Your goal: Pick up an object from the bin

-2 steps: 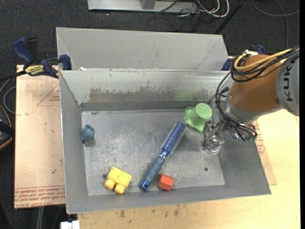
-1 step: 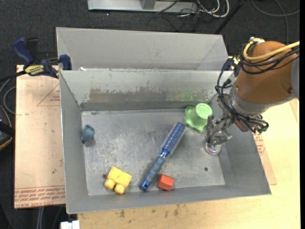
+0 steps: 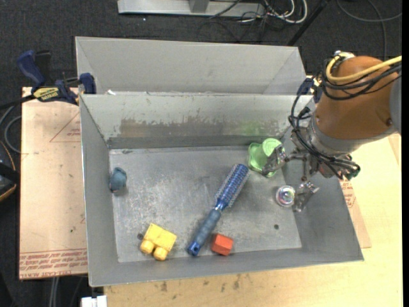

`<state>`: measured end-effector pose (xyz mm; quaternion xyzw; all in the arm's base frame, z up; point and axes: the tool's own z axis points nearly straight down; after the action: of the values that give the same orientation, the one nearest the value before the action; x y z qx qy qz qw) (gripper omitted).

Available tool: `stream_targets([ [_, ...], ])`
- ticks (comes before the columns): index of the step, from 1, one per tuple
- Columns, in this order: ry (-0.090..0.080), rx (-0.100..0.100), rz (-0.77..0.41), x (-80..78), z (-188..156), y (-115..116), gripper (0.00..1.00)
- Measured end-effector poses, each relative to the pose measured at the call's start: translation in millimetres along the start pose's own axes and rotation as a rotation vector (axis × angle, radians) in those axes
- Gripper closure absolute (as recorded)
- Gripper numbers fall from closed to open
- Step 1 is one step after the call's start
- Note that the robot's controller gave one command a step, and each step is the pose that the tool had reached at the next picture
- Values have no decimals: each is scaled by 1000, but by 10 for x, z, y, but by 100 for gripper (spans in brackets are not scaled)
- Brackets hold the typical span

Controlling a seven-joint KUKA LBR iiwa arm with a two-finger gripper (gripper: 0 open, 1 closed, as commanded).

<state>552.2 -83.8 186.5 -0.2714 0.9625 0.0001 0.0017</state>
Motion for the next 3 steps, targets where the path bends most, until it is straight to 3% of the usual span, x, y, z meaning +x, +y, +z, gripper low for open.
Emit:
stream_targets([
  [1, -3, -1, 24, -115, 1146, -416, 0],
  [2, -10, 10, -31, -188, 1105, 154, 0],
  [3, -7, 9, -91, -569, 1103, 897, 0],
])
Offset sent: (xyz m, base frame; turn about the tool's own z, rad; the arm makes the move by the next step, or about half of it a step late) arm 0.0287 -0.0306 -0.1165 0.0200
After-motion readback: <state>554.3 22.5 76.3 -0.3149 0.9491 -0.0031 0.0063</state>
